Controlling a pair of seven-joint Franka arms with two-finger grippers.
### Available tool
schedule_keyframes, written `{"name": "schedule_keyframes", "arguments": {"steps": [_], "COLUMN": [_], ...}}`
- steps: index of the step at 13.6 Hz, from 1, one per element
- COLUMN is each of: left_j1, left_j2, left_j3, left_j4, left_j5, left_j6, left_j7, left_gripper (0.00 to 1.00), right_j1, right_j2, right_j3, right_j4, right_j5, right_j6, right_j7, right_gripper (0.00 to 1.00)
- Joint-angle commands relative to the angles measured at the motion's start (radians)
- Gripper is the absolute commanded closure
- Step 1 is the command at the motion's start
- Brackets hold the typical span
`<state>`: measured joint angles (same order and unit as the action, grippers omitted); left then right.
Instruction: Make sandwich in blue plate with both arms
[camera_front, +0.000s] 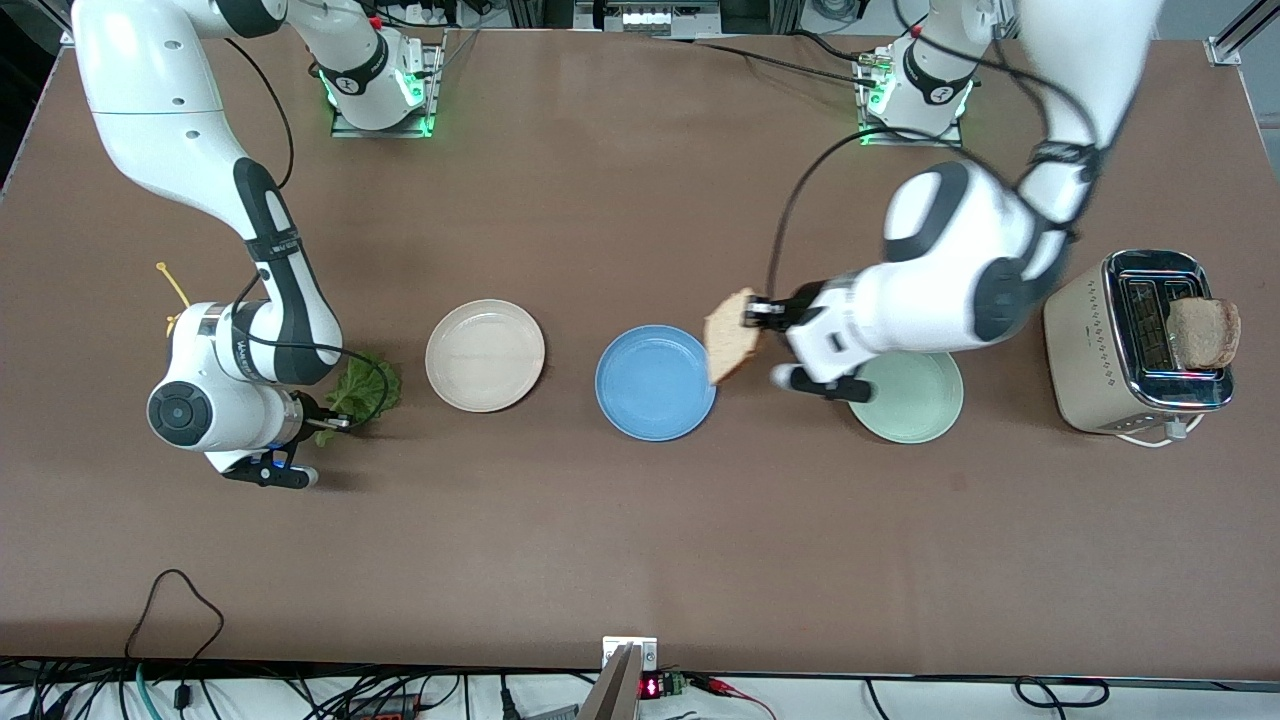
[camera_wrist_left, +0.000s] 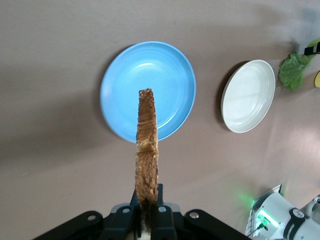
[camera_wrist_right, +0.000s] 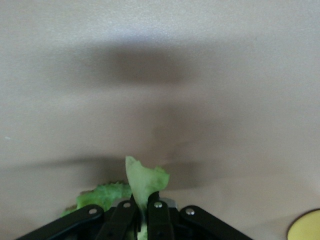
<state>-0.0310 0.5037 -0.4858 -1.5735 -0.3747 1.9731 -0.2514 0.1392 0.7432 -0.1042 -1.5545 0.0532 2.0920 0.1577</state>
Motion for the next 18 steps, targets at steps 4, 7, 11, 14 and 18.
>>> {"name": "schedule_keyframes", "arguments": {"steps": [4, 7, 11, 14, 18], "left_j1": [-0.117, -0.124, -0.136, -0.138, -0.132], "left_j2": [0.133, 0.191, 0.251, 0.263, 0.288], "left_j3": [0.004, 0.004, 0.003, 0.003, 0.003], "left_j4": [0.023, 0.035, 0.044, 0.047, 0.047], "left_j5": [-0.069, -0.066, -0.069, -0.07, -0.07], "left_j6": [0.208, 0.271, 0.342, 0.342, 0.342], "left_j7": [-0.009, 0.001, 0.0, 0.001, 0.001], "left_gripper": [1.0, 0.99, 0.99, 0.99, 0.92], "right_j1": [0.013, 0.046, 0.123, 0.164, 0.223], "right_j2": [-0.079, -0.087, -0.097, -0.097, -0.096], "right_j3": [0.006, 0.006, 0.006, 0.008, 0.006], "right_j4": [0.066, 0.108, 0.108, 0.108, 0.108], "right_j5": [0.115, 0.146, 0.152, 0.197, 0.258], "right_j6": [-0.18, -0.245, -0.256, -0.254, -0.248], "right_j7": [0.019, 0.149, 0.328, 0.434, 0.577], "right_gripper": [1.0, 1.0, 1.0, 1.0, 1.0]}}
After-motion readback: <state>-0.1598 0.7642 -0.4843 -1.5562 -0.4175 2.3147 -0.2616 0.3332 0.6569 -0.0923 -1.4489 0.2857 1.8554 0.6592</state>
